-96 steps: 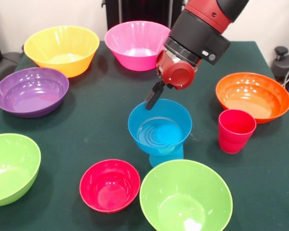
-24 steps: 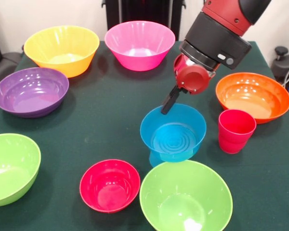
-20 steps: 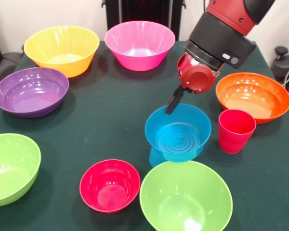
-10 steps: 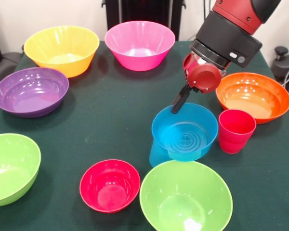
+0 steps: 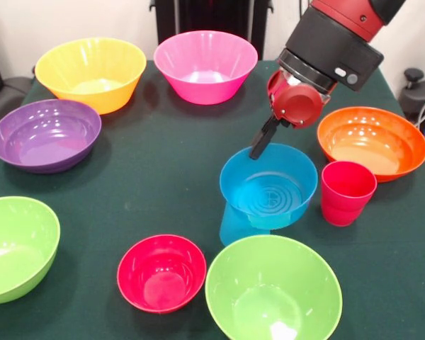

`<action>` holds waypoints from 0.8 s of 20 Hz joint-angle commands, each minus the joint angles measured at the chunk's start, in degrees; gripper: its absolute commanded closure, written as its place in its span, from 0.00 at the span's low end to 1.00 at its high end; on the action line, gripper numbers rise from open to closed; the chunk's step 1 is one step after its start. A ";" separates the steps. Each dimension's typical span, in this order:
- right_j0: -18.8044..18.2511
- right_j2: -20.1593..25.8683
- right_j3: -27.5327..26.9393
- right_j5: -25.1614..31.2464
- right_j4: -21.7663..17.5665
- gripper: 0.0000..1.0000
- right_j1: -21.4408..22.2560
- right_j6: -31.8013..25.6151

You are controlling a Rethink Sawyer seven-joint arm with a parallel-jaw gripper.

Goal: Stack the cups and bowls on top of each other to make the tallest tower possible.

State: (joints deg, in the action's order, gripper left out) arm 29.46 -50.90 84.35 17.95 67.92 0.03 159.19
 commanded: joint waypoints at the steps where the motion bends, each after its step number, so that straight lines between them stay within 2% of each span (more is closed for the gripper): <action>1: 0.74 9.18 4.35 1.62 -4.18 1.00 1.54 8.57; 7: 0.73 10.08 5.28 0.33 -4.31 1.00 2.22 7.89; 16: -0.35 13.28 7.63 -4.89 -4.33 1.00 4.17 5.45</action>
State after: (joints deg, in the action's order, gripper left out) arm 29.49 -49.39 88.59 16.22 67.92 4.31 159.19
